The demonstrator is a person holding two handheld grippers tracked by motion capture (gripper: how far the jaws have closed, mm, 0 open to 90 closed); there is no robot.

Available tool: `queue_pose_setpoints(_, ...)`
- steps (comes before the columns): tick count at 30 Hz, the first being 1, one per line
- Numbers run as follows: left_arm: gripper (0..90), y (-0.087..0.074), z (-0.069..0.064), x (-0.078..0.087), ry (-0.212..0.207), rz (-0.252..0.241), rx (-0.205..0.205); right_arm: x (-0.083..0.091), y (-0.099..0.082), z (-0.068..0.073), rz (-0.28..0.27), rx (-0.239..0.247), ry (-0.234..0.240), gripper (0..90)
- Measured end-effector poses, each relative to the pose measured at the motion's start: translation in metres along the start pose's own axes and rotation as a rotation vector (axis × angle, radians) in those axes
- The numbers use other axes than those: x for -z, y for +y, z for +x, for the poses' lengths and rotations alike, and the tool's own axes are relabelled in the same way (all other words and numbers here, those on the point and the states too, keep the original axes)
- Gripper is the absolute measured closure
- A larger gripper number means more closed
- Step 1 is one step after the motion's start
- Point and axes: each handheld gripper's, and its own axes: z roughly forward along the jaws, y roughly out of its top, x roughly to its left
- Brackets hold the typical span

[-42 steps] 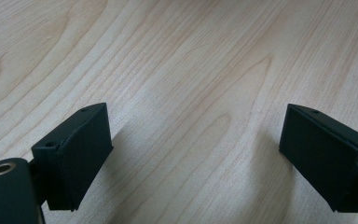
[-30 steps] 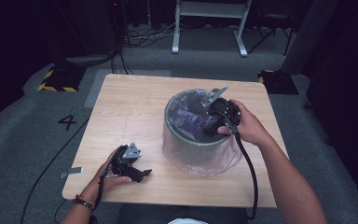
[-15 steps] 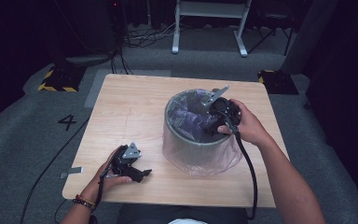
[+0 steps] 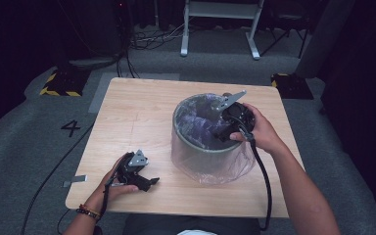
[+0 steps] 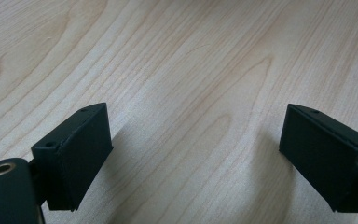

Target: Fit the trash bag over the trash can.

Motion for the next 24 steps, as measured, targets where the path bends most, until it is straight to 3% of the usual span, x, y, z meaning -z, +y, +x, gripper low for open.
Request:
queue_pose_setpoints(8, 8.9, 0.0, 0.0, 0.0, 0.0, 0.0, -0.001, 0.002, -0.002, -0.001, -0.035, -0.001, 0.013, 16.0)
queue_pose_setpoints(17, 8.9, 0.0, 0.0, 0.0, -0.001, 0.0, 0.0, 0.011, -0.006, 0.0, -0.143, 0.002, 0.053, 17.3)
queue_pose_setpoints(24, 8.9, 0.0, 0.0, 0.0, -0.001, 0.0, 0.0, 0.021, -0.01, 0.002, -0.198, 0.013, 0.042, 18.9)
